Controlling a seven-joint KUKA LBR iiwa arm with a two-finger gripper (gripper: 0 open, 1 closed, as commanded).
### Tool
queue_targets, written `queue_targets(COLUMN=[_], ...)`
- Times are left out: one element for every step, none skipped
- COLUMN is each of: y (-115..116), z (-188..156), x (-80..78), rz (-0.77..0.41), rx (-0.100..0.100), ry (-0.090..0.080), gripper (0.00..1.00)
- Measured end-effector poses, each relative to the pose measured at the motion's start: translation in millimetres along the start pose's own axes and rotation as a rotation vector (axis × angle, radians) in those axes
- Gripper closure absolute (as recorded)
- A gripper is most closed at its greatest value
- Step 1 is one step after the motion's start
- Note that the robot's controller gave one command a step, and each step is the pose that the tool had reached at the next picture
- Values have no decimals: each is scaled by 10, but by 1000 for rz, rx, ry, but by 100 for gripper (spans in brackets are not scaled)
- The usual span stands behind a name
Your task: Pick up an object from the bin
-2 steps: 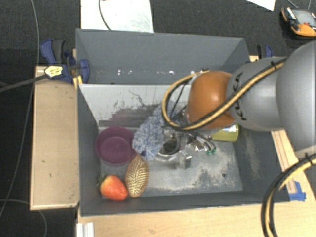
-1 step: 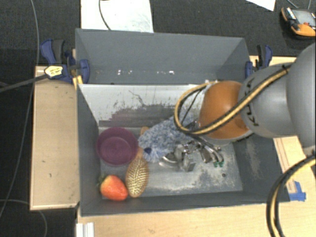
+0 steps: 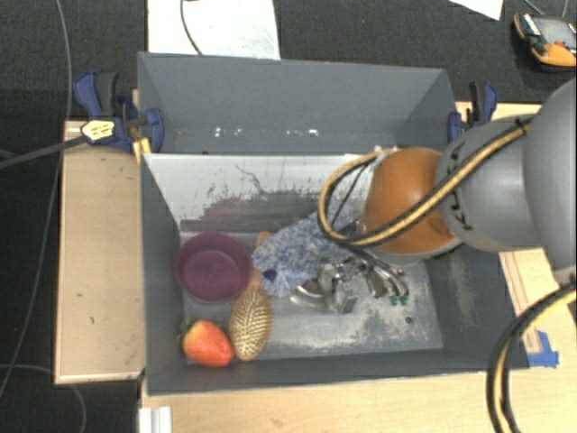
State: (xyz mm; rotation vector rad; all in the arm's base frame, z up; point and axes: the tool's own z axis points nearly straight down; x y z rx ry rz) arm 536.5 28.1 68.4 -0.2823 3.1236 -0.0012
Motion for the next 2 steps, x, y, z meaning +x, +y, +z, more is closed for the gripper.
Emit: queue_targets(y=[3, 5], z=[-201, -510], x=[6, 6], rz=[-1, -2], rx=[-1, -1], ry=[1, 2], gripper=[100, 100])
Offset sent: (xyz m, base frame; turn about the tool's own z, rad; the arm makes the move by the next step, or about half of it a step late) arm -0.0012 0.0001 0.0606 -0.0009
